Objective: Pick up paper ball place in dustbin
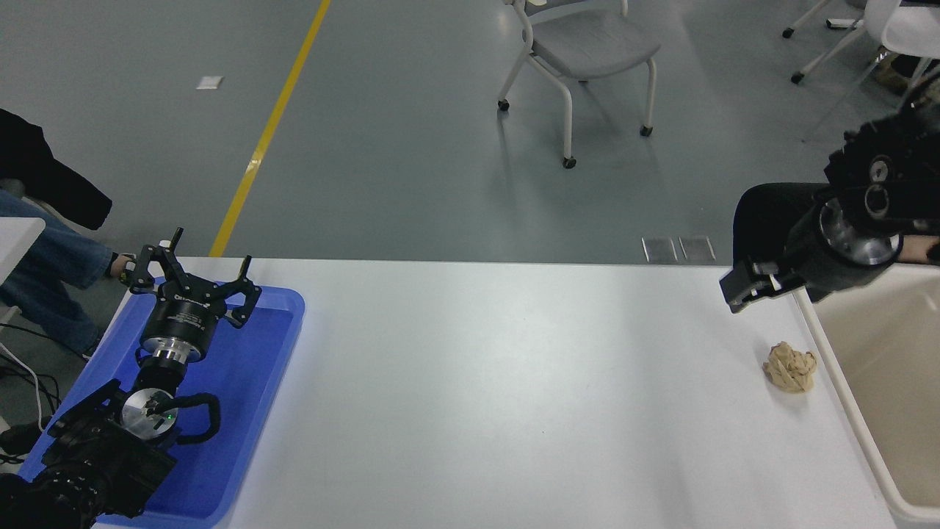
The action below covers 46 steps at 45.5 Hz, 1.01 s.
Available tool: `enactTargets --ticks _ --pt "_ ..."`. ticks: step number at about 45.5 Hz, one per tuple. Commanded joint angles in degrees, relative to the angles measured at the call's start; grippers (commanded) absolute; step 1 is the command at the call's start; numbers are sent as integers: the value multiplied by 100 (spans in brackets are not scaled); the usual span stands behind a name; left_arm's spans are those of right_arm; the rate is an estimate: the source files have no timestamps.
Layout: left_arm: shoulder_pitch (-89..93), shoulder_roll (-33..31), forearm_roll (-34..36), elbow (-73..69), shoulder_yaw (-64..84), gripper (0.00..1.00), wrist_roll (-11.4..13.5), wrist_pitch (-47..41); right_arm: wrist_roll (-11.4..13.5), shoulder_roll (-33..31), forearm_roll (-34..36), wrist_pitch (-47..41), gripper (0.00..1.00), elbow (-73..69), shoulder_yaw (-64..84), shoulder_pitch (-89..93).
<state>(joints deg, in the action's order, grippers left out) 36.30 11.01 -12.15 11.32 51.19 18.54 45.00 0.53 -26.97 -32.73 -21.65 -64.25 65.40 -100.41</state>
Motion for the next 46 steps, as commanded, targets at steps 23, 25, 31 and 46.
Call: enactTargets --ticks 23,25,31,46 --pt "0 7 2 1 -4 100 1 0 -27 7 -357 1250 100 2663 -1143 3281" --pt "0 7 2 1 -3 100 1 0 -27 7 -357 1294 100 2680 -1363 3404" --pt "0 7 2 -16 -4 100 1 0 -18 7 -365 1312 100 2830 -1882 3721" --pt "0 7 2 1 5 100 1 0 -18 245 -357 1338 100 3656 -2515 4380"
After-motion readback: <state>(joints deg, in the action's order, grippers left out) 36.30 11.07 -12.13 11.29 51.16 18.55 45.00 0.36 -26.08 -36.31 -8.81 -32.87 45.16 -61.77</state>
